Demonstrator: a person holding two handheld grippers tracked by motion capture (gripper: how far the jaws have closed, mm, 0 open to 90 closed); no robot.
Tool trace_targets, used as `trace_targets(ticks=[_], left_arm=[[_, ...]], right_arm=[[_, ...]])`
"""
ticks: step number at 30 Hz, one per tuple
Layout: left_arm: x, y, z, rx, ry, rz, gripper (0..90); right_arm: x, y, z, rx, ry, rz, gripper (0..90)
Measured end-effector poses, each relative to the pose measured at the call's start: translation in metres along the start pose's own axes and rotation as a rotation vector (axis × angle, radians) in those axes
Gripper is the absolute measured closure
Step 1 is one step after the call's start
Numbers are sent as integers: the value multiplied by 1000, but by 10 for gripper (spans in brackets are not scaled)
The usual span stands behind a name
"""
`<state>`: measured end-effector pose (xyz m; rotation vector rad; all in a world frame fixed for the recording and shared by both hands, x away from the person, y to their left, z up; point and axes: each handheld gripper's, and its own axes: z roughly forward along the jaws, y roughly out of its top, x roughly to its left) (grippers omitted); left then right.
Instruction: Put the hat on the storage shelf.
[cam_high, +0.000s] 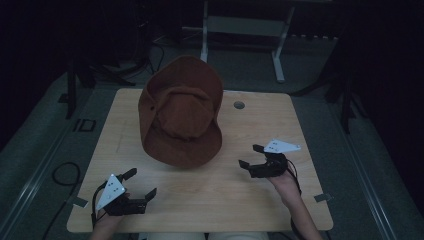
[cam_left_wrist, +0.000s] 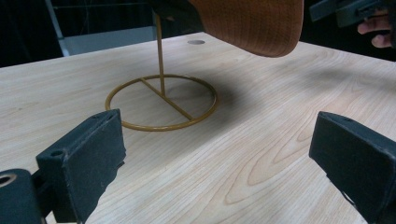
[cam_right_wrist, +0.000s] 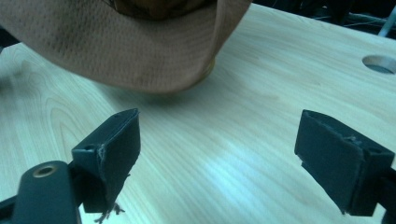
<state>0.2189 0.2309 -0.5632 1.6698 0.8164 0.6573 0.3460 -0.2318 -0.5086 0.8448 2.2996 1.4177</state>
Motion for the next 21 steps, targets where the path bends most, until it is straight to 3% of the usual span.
trace_targets(ticks=[11, 21], left_arm=[[0, -1, 1, 5, 1, -2, 41], [0, -1, 2, 8, -1, 0, 41]], right_arm=[[-8, -40, -19, 40, -54, 43, 143], [-19, -61, -27, 64, -95, 71, 146]])
